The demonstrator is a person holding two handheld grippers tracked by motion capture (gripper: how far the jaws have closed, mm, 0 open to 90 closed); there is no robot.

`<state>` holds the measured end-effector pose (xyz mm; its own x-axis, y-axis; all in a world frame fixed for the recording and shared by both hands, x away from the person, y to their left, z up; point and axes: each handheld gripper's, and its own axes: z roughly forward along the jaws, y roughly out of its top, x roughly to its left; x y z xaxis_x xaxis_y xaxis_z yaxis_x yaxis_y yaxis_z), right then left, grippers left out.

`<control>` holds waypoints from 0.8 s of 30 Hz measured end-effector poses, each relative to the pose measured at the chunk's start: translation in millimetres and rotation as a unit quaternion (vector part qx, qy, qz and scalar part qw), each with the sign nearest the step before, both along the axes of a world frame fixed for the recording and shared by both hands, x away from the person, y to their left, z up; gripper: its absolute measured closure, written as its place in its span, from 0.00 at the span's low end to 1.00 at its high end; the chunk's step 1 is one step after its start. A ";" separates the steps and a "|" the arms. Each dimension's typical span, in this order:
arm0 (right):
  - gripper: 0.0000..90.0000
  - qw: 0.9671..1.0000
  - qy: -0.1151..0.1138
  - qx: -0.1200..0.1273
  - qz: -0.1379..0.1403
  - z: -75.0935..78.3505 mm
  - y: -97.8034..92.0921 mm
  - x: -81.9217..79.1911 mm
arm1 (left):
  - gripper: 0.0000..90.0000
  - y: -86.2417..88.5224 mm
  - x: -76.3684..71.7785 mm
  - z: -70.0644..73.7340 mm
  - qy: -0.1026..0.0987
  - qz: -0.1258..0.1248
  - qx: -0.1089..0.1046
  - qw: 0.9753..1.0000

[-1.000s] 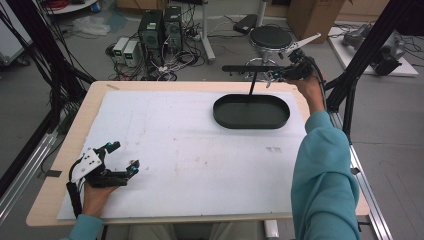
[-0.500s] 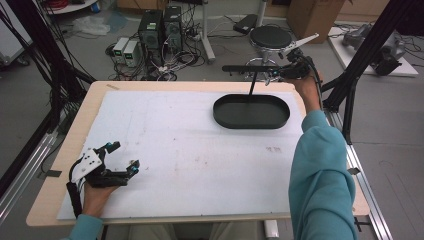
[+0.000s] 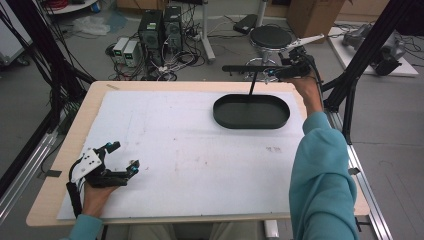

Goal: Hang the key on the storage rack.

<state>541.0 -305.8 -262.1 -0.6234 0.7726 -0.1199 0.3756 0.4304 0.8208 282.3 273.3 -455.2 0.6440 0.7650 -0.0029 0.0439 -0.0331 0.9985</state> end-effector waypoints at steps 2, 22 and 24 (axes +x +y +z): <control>0.06 1.000 -0.016 0.018 0.004 4.1 1.7 -5.6 | 0.02 0.2 0.0 0.0 0.001 0.000 -0.002 1.000; 0.01 0.982 -0.093 0.115 0.117 -11.7 7.3 -129.5 | 0.02 0.7 0.0 -0.1 0.001 -0.002 -0.005 1.000; 0.01 0.980 -0.096 0.127 0.122 -23.8 5.0 -142.9 | 0.02 0.6 0.0 -0.1 0.001 -0.001 -0.005 1.000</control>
<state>398.1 -300.9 -285.9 -0.7780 0.6236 -0.0761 0.1146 0.2599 0.9588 282.3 273.9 -455.3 0.6461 0.7632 -0.0116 0.0454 -0.0233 0.9987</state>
